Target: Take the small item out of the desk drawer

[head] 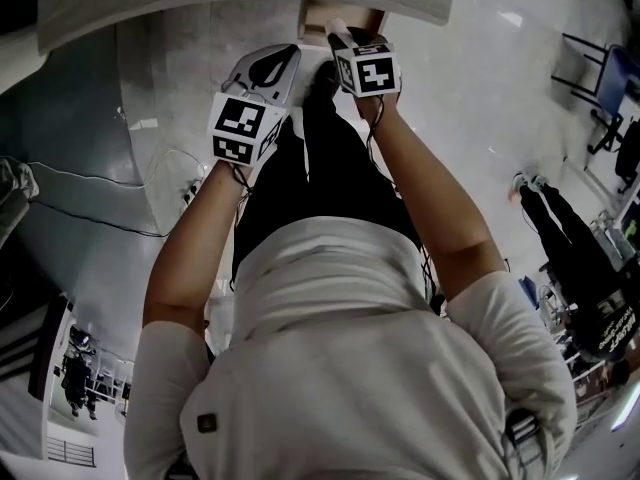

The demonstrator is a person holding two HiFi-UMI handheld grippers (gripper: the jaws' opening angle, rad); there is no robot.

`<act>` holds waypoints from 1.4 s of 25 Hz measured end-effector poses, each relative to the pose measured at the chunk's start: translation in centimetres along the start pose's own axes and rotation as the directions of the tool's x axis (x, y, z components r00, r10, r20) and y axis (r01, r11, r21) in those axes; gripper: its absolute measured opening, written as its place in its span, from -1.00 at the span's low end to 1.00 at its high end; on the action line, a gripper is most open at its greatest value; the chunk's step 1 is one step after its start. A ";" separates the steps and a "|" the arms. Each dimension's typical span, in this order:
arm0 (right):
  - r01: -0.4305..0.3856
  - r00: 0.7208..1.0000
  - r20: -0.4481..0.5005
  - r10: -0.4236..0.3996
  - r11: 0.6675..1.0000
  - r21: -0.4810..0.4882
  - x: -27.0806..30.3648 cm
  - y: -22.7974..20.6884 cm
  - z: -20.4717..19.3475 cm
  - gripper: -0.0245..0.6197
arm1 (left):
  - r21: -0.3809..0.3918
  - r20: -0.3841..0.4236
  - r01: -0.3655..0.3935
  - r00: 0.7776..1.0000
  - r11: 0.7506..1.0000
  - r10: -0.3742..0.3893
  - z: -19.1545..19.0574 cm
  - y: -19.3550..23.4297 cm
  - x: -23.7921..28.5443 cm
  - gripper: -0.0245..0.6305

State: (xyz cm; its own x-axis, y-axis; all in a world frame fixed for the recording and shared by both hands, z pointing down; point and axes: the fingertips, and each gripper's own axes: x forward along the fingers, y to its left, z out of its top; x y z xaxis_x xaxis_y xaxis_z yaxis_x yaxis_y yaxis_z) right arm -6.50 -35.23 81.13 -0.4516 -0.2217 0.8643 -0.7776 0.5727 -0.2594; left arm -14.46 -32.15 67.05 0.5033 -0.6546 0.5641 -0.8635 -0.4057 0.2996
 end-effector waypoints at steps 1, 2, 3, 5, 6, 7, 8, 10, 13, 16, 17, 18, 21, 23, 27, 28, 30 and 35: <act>-0.001 1.000 0.012 0.001 1.000 -0.010 -0.8 0.5 0.2 -0.45 | 0.010 0.009 0.003 1.000 1.000 -0.003 0.4 -0.3 -0.5 -0.89; -0.001 1.000 0.024 0.002 1.000 -0.019 -1.5 0.9 0.5 -0.45 | 0.020 0.018 0.005 1.000 1.000 -0.006 0.7 -0.6 -1.0 -0.89; -0.003 0.999 0.036 0.004 1.000 -0.028 -2.3 1.5 0.7 -0.45 | 0.028 0.024 0.006 1.000 1.000 -0.007 1.0 -0.9 -1.5 -0.89; -0.010 0.998 0.062 0.013 0.999 -0.044 -4.1 2.7 1.0 -0.45 | 0.036 0.031 0.005 1.000 0.999 -0.006 1.4 -1.4 -2.7 -0.89; -0.014 0.997 0.074 0.018 0.998 -0.053 -5.1 3.4 1.2 -0.45 | 0.039 0.033 0.004 0.999 0.999 -0.005 1.5 -1.8 -3.4 -0.89; -0.017 0.996 0.087 0.023 0.998 -0.062 -6.1 4.1 1.4 -0.45 | 0.041 0.037 0.004 0.999 0.999 -0.005 1.7 -2.2 -4.1 -0.89; -0.020 0.994 0.102 0.028 0.997 -0.071 -7.1 4.8 1.6 -0.45 | 0.044 0.043 0.004 0.999 0.999 -0.006 1.8 -2.6 -4.9 -0.89; -0.023 0.991 0.132 0.034 0.996 -0.085 -9.2 6.5 1.8 -0.45 | 0.049 0.058 0.005 0.998 0.999 -0.008 2.0 -3.3 -6.7 -0.89; -0.025 0.983 0.177 0.043 0.994 -0.103 -12.4 9.1 2.3 -0.45 | 0.067 0.083 0.007 0.996 0.998 -0.013 2.6 -4.3 -9.7 -0.89; -0.020 0.972 0.230 0.050 0.991 -0.130 -15.8 11.0 3.4 -0.45 | 0.091 0.121 0.004 0.993 0.996 -0.015 4.1 -5.1 -12.3 -0.89; -0.018 0.967 0.248 0.052 0.990 -0.138 -16.9 11.5 3.7 -0.45 | 0.096 0.134 0.003 0.991 0.995 -0.015 4.6 -5.4 -13.1 -0.89; -0.016 0.962 0.266 0.055 0.989 -0.145 -18.0 12.1 4.0 -0.45 | 0.101 0.147 0.002 0.989 0.995 -0.017 5.1 -5.7 -14.0 -0.89; -0.018 0.946 0.317 0.070 0.987 -0.162 -21.0 14.1 4.5 -0.45 | 0.115 0.188 -0.001 0.982 0.993 -0.020 6.4 -6.6 -17.1 -0.89; -0.014 0.936 0.345 0.074 0.985 -0.175 -23.0 15.2 4.8 -0.45 | 0.128 0.221 -0.012 0.975 0.992 -0.016 7.4 -7.3 -19.1 -0.89; 0.005 0.913 0.400 0.077 0.980 -0.198 -27.0 17.3 5.1 -0.45 | 0.151 0.276 -0.033 0.961 0.988 -0.010 9.2 -8.5 -23.1 -0.89; 0.007 0.907 0.414 0.079 0.979 -0.204 -27.9 17.9 5.1 -0.45 | 0.153 0.288 -0.037 0.958 0.988 -0.009 9.5 -8.7 -24.0 -0.89; 0.010 0.892 0.443 0.087 0.977 -0.212 -29.7 19.1 5.2 -0.45 | 0.149 0.309 -0.041 0.951 0.988 -0.007 10.1 -9.1 -25.8 -0.89; 0.025 0.853 0.513 0.101 0.972 -0.233 -34.4 22.1 5.2 -0.45 | 0.162 0.363 -0.047 0.932 0.986 -0.015 11.5 -10.5 -30.2 -0.89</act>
State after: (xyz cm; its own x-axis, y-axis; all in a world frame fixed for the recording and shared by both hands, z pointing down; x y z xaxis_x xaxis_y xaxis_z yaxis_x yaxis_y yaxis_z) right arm -10.42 -19.10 43.43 -0.6878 -0.5358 0.4898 -0.6655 0.7349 -0.1306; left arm -20.24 -15.46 38.00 0.4935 -0.8356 0.2414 -0.8697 -0.4721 0.1440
